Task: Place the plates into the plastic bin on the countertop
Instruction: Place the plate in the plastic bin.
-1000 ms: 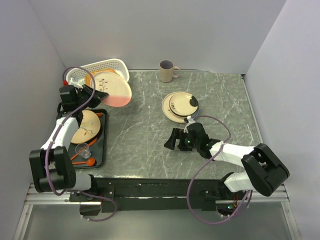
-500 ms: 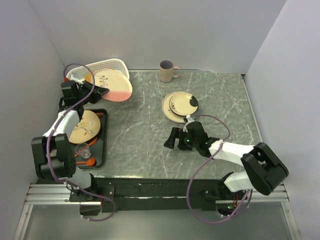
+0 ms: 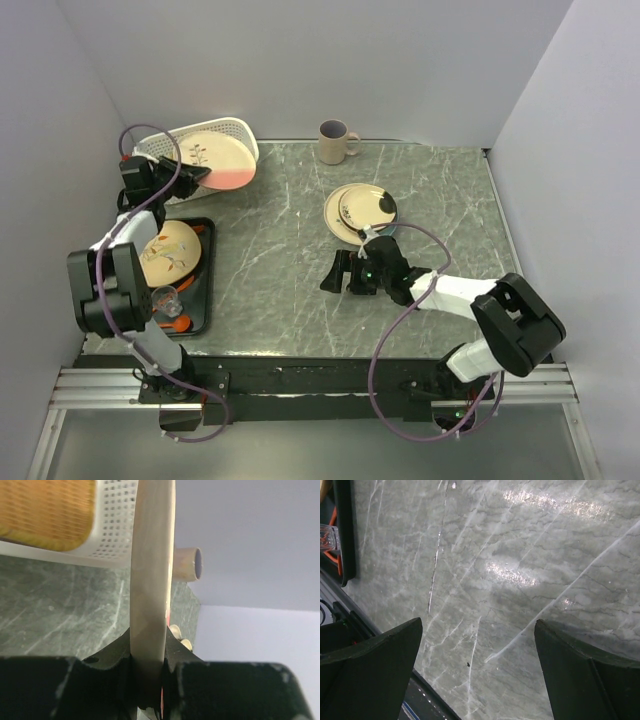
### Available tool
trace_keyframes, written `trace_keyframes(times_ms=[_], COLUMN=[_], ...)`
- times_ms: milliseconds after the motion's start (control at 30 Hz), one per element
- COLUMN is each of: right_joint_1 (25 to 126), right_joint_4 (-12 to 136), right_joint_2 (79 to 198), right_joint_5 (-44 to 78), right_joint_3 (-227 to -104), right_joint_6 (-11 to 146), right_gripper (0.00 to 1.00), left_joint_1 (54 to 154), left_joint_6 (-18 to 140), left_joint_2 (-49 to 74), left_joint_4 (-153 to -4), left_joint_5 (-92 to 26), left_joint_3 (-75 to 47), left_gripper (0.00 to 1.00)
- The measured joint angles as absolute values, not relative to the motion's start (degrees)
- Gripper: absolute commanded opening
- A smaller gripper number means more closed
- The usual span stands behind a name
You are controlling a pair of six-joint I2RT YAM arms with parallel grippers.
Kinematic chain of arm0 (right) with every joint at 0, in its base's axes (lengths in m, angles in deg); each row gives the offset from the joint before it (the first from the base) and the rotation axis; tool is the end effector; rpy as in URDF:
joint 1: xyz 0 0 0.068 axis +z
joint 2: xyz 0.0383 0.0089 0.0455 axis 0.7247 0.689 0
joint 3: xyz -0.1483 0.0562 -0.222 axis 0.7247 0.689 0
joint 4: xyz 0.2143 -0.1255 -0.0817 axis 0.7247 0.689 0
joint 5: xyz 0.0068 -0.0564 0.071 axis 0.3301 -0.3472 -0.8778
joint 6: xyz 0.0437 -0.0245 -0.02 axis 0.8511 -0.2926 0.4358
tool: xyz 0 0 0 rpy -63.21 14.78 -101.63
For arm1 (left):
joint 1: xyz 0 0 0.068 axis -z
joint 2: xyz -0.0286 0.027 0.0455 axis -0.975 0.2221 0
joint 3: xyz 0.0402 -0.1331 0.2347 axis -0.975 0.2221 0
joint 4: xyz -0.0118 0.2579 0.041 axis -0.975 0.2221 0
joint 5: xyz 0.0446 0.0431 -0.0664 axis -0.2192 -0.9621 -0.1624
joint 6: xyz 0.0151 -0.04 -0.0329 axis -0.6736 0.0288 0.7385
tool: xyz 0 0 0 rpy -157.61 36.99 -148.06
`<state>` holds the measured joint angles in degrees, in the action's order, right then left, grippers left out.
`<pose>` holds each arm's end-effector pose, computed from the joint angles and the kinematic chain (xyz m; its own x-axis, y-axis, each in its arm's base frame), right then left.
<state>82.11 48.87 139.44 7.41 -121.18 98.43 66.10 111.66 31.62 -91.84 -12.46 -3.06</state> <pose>0.2130 0.1658 0.1555 -0.8552 0.1051 -0.5075 -0.2802 0.7301 0.6233 0.3748 0.0557 0.2623 -0.3906 -0.8656 -0.3133 -0.1265 0.3876 -0.9131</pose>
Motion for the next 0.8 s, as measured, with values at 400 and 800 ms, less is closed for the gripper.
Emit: trace_keyframes(times_ms=[400,800], right_joint_1=[82.2,82.7], right_joint_4=[50.6,51.5], right_joint_2=[133.6,135.8], right_joint_5=[10.0,9.8], right_joint_3=[-119.4,-120.0], right_joint_6=[98.4,98.0], right_gripper=[1.0,1.0], left_joint_1=[65.7,64.8], left_joint_6=[116.4,115.8], left_joint_2=[45.5,49.5], left_joint_4=[-93.6,-92.2], left_joint_5=[-13.1,-13.5], left_joint_3=[-13.2,-20.9], left_gripper=[0.01,0.01])
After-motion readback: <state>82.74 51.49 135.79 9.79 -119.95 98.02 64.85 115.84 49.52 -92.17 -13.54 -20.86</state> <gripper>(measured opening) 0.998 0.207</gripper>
